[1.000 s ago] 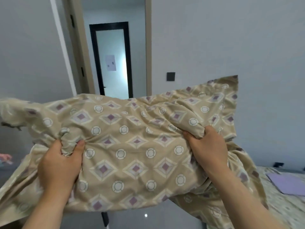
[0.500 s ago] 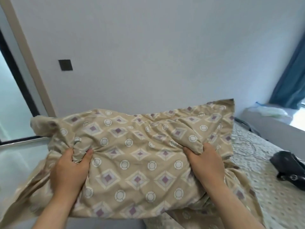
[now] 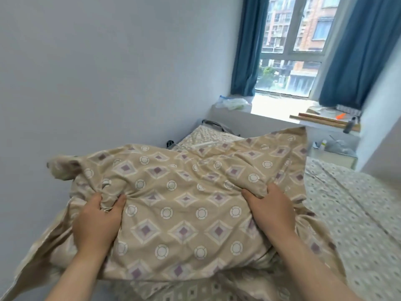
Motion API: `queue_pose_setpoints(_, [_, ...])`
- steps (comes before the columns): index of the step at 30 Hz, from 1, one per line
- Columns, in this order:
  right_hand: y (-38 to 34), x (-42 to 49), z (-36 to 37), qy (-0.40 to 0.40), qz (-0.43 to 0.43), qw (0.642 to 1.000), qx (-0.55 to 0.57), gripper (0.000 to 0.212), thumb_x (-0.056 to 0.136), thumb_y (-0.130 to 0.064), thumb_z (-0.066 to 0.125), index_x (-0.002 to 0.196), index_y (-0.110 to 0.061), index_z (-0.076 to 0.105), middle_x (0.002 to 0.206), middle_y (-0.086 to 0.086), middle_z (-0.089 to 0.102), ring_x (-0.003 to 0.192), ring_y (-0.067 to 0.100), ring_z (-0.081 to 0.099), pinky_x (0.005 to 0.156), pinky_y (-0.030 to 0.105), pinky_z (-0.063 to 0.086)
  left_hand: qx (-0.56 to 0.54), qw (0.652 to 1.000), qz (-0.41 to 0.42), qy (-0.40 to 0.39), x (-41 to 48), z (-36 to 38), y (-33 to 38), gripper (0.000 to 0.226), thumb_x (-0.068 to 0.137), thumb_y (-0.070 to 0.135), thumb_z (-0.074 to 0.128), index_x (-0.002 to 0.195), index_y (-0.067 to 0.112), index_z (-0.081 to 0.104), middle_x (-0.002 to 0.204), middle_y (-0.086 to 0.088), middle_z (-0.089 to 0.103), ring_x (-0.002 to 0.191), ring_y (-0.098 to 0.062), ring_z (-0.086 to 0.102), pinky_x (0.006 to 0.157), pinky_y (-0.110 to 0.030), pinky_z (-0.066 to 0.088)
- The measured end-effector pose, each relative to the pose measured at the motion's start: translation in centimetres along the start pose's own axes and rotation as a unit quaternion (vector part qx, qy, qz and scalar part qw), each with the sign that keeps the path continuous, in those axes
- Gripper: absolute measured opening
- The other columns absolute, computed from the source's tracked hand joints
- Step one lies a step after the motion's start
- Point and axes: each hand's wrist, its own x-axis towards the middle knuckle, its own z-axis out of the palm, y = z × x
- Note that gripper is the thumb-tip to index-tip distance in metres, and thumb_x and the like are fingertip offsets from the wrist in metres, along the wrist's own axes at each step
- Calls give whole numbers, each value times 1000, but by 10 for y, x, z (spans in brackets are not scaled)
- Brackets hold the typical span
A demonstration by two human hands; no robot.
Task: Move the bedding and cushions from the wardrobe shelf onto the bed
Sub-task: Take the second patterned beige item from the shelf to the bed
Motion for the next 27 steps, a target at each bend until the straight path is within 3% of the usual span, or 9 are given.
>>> queue_pose_setpoints(7, [40,35,30,85,123,987,-54,44,76,-64,62,91,-25,54,72,-16,48,72,20,49,62,34,40,-52,985,63,-154,73,127,12,31,82,52,61,85,21,55,93,-15,67,89,-40,59,70,-43,44])
queue_pose_setpoints(13, [97,56,37,124,197,969,-76,40,79,-60,64,89,-22,53,71,-16,49,70,20,49,60,34,37,-77,960,91,-253,76,236,24,26,85,48,61,92,23,57,99,-9,67,93,-36,59,76,-43,46])
queue_pose_setpoints(20, [202,77,62,142,265,950,-88,40,78,-58,64,94,-22,56,82,-7,59,77,23,55,67,36,45,-74,939,110,-318,35,361,21,26,85,47,60,84,21,55,84,-4,63,85,-35,59,68,-41,43])
queue_pose_setpoints(24, [254,79,90,136,296,941,-95,43,78,-60,63,91,-20,55,75,-13,53,75,22,54,63,34,39,-37,932,125,-339,14,418,-2,35,86,49,59,99,17,61,98,-10,67,94,-36,59,73,-41,44])
queue_pose_setpoints(27, [288,81,116,126,316,936,-88,44,78,-60,63,90,-19,54,75,-13,54,72,19,53,62,33,39,-12,928,140,-345,5,452,-20,36,87,48,58,100,15,60,98,-11,66,92,-37,58,71,-39,42])
